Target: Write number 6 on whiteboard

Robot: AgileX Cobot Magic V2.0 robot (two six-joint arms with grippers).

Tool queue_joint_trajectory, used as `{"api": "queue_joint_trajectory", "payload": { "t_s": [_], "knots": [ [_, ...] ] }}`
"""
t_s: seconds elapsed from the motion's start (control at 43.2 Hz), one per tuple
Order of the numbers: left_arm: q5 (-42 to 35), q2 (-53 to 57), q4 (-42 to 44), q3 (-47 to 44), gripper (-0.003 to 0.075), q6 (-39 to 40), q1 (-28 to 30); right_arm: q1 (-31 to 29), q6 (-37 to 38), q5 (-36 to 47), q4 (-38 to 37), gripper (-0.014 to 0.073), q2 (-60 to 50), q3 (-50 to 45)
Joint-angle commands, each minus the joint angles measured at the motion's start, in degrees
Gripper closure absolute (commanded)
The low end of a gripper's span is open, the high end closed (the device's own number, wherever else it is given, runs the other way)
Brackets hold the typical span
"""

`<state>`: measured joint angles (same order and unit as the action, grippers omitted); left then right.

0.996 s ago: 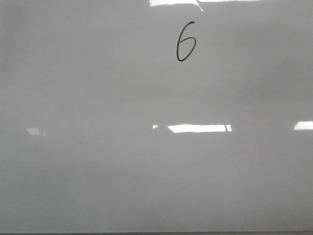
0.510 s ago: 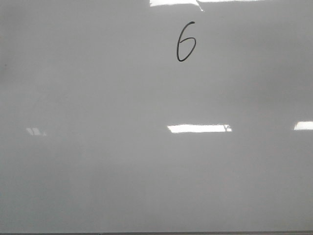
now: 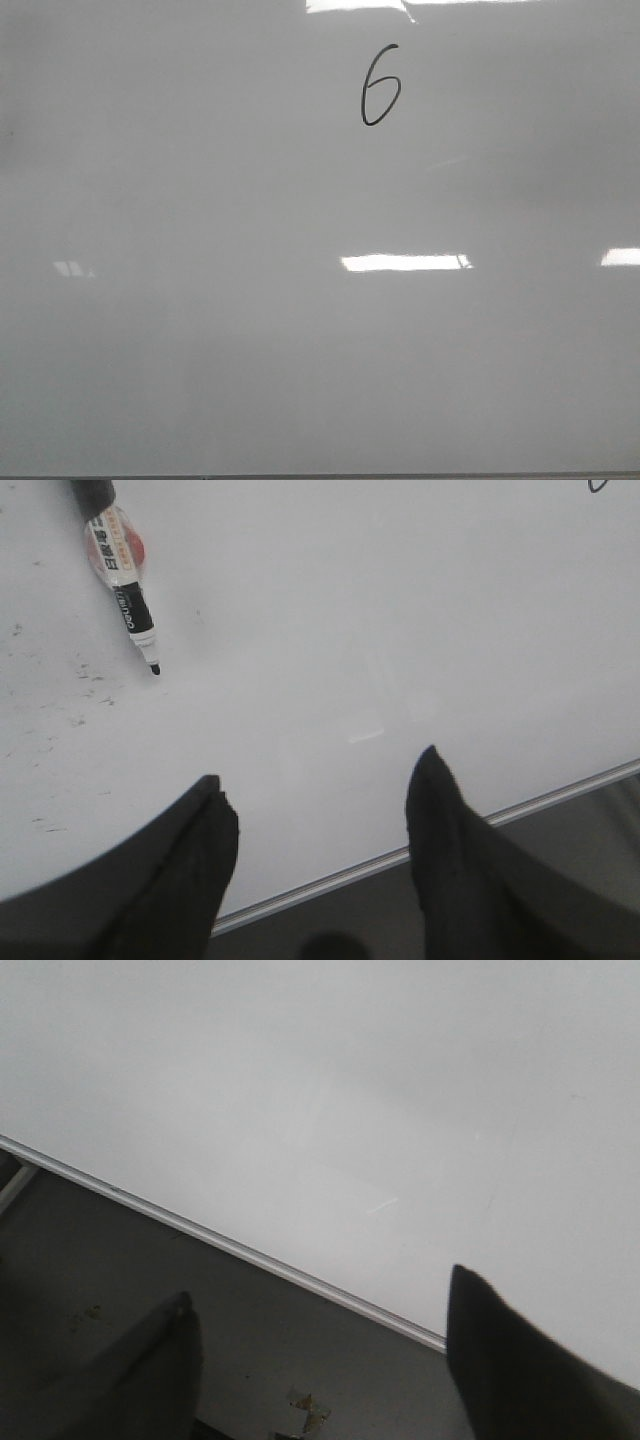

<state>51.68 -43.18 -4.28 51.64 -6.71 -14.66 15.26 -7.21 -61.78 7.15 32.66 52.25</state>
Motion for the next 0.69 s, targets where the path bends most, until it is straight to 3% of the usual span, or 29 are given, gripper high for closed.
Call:
{"api": "queue_joint_trajectory", "payload": {
  "t_s": [0.0,0.139,0.278,0.324,0.672],
  "knots": [
    [-4.4,0.1,-0.7,2.0,0.0461,0.1,-0.4,-0.4,-0.1,4.2,-0.2,0.0236,0.2,1.3],
    [-4.7,0.1,-0.7,2.0,0.0594,0.1,-0.4,-0.4,-0.1,4.2,-0.2,0.0495,0.2,1.3],
    [-4.8,0.1,-0.7,2.0,0.0704,0.1,-0.4,-0.4,-0.1,4.2,-0.2,0.0664,0.2,1.3],
    [-4.9,0.1,-0.7,2.0,0.0738,0.1,-0.4,-0.4,-0.1,4.2,-0.2,0.0657,0.2,1.3],
    [-5.1,0.1,-0.7,2.0,0.0741,0.1,-0.4,-0.4,-0.1,5.4,-0.2,0.0662,0.2,1.3]
  ]
}}
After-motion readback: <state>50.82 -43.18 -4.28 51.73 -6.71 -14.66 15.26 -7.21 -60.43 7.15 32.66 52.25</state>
